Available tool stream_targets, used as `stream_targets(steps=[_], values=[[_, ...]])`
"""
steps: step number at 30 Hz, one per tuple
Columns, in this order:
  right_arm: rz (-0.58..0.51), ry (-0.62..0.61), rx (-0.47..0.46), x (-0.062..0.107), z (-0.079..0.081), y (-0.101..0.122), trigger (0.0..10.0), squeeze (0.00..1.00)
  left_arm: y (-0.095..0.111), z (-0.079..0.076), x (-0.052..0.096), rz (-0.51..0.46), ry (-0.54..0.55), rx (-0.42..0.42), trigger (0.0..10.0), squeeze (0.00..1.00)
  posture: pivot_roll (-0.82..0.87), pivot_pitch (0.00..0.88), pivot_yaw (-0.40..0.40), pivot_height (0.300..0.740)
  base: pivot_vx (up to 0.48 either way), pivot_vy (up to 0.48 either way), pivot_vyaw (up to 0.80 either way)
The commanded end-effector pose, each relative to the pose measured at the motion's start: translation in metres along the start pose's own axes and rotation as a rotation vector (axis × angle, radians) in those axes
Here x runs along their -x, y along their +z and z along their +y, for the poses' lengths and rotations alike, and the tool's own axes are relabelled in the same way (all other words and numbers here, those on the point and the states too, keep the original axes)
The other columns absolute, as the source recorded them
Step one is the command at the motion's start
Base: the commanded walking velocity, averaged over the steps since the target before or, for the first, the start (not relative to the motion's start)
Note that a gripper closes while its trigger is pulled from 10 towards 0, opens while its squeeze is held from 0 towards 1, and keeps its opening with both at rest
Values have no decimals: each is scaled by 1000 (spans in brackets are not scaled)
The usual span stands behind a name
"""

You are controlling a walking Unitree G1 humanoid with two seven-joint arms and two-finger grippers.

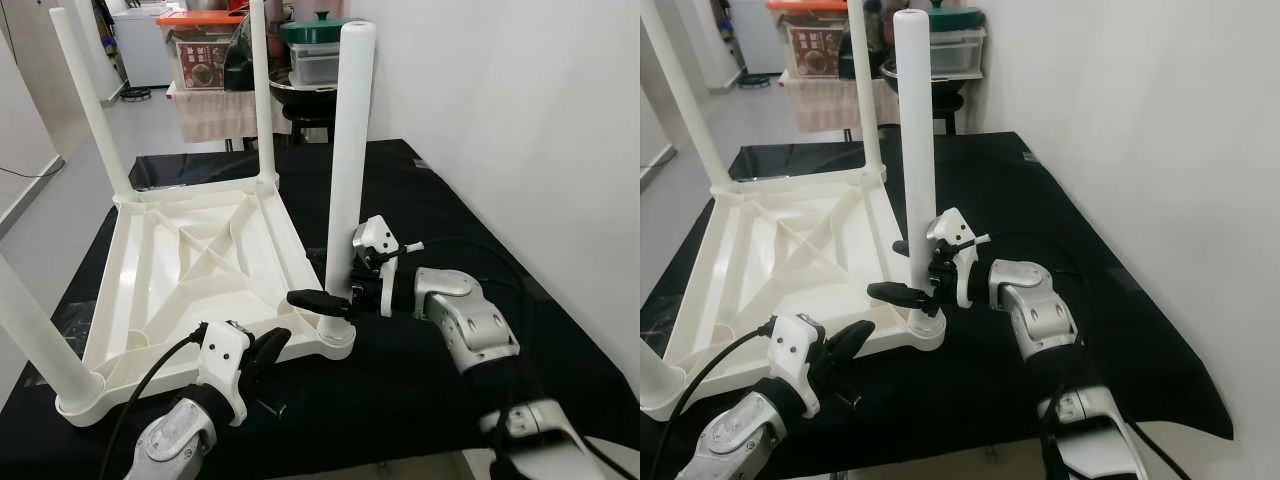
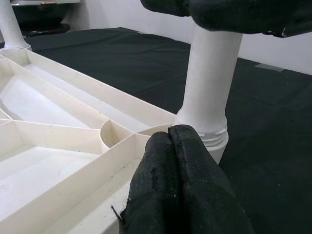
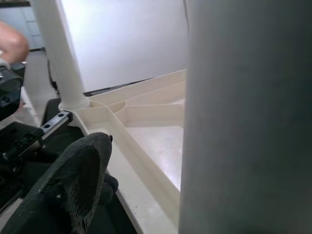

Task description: Building children table

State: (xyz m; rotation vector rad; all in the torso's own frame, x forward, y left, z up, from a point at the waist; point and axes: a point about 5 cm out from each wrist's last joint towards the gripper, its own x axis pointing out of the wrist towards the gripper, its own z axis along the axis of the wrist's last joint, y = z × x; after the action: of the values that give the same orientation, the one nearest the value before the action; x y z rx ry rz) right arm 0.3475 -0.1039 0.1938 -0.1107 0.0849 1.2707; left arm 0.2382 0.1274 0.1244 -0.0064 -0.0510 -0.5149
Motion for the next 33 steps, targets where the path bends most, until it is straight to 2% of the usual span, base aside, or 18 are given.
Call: stream_targets(steps=[1,2,3,13,17,18,19,20,21,22,23,24,25,26,27,29,32,33], values=[[4,45,-7,-3,1,-2,10000,0,0,-1,2,2,-6,-3,10000,0,17,0,-35,740,0,0,0],[5,57,-14,-3,0,-2,3922,0,0,-1,1,2,-6,-2,10000,0,20,0,-36,740,0,0,0],[4,73,-33,-2,-2,-2,0,0,0,-2,1,1,-6,-1,10000,0,22,0,-38,740,0,0,0],[8,47,-25,5,-9,-8,0,0,0,-2,1,-1,-4,3,10000,0,15,0,-37,740,0,0,0],[-21,-38,-8,10,-12,-7,0,0,0,-2,1,-1,-5,5,10000,0,10,0,-32,740,0,0,0],[-16,-128,-12,10,-13,-10,0,0,1,-2,1,-1,-5,6,10000,0,6,0,-31,740,0,0,0],[-16,-128,-12,10,-13,-10,0,0,1,-2,1,-1,-5,6,10000,0,6,0,-31,740,0,0,0],[-28,-305,-60,3,-12,-18,0,0,0,-1,1,-1,-5,7,10000,0,0,0,-37,740,0,0,0],[-28,-305,-60,3,-12,-18,0,0,0,-1,1,-1,-5,7,10000,0,0,0,-37,740,0,0,0],[-31,-431,-99,0,-11,-24,0,0,0,0,2,0,-5,8,10000,0,-3,0,-39,740,0,0,0],[-81,-725,-214,-4,-11,-34,0,0,1,1,1,-1,-5,8,10000,0,-16,0,-23,740,0,0,0],[-17,-797,-112,-18,12,-41,0,0,1,2,1,-1,-8,7,10000,0,1,0,-26,740,0,0,0],[-17,-797,-112,-18,12,-41,0,0,1,2,1,-1,-8,7,10000,0,1,0,-26,740,0,0,0],[9,-814,-20,-27,30,-42,0,0,1,2,0,-1,-10,6,10000,0,1,0,-26,740,0,0,0],[9,-814,-20,-27,30,-42,0,0,1,2,0,-1,-10,6,10000,0,1,0,-26,740,0,0,0],[1,-812,-66,-31,34,-41,0,0,1,4,0,1,-7,5,10000,0,-44,0,10,740,0,0,0],[33,-795,-109,-29,32,-49,0,0,1,4,-1,-1,-6,17,10000,0,-27,0,-12,740,0,0,0],[42,-776,-154,-30,29,-53,0,0,0,4,-2,0,-17,16,10000,0,-16,0,-26,740,0,0,0]])
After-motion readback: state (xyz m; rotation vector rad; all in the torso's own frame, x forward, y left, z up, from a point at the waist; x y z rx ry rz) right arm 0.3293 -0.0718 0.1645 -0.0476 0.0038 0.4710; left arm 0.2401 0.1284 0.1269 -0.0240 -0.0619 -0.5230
